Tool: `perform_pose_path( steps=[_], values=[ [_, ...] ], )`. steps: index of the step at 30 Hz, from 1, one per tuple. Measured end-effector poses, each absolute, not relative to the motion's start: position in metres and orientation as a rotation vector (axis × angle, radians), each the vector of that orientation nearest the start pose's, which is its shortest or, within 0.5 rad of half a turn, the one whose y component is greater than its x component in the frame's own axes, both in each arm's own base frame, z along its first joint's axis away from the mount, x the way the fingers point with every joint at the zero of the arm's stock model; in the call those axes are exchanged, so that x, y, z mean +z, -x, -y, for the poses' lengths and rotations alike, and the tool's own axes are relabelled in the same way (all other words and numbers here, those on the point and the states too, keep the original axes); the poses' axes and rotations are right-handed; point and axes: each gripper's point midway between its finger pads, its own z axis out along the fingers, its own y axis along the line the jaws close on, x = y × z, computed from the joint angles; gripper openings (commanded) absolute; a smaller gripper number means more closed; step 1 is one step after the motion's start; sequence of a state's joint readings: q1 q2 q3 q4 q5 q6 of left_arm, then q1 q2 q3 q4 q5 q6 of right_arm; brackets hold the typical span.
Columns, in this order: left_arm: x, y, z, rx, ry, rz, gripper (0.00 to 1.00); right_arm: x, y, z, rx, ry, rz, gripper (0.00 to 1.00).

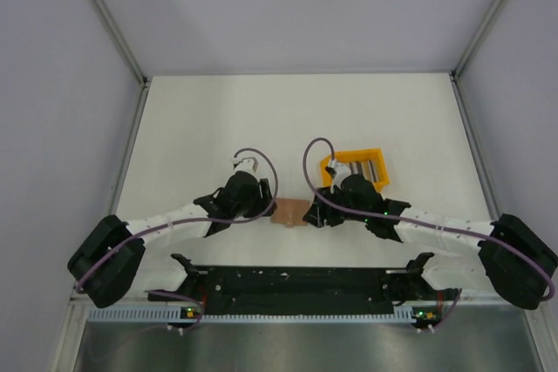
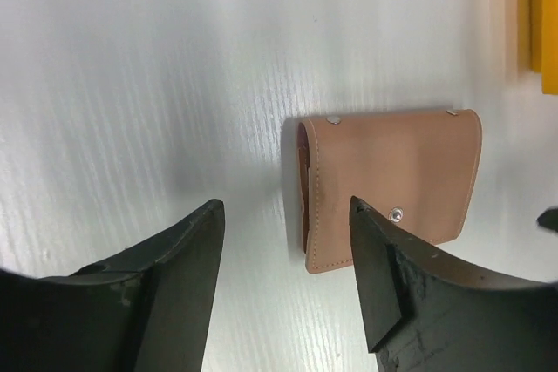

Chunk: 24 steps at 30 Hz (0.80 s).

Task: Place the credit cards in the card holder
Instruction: Open the card holder at the center of the board.

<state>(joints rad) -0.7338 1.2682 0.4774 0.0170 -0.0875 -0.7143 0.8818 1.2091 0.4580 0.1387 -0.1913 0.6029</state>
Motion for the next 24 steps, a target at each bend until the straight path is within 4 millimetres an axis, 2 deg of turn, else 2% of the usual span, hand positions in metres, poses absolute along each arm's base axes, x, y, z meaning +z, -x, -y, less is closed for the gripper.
perform_pose_path(
  steps=[2, 4, 9, 12, 16, 21, 24],
  values=[
    [0.043, -0.228, 0.216, -0.57, -0.009, -2.402, 0.7, 0.074, -0.179, -0.275, 0.952, 0.301, -2.337, 0.6],
    [0.051, -0.235, 0.217, -0.558, -0.034, -2.378, 0.71, 0.07, -0.185, -0.269, 0.928, 0.217, -2.362, 0.61],
    [0.071, -0.26, 0.228, -0.542, -0.113, -2.333, 0.76, 0.047, -0.179, -0.27, 0.93, 0.067, -2.486, 0.61],
    [0.075, -0.273, 0.233, -0.557, -0.166, -2.313, 0.78, 0.039, -0.174, -0.277, 1.016, -0.051, -2.516, 0.61],
    [0.065, -0.281, 0.238, -0.604, -0.213, -2.35, 0.77, 0.037, -0.166, -0.289, 1.13, -0.15, -2.518, 0.62],
    [0.035, -0.279, 0.24, -0.678, -0.226, -2.456, 0.76, 0.038, -0.155, -0.314, 1.196, -0.161, -2.544, 0.63],
    [0.039, -0.28, 0.249, -0.76, -0.238, -2.436, 0.74, 0.038, -0.153, -0.32, 1.215, -0.196, -2.545, 0.65]
  ],
)
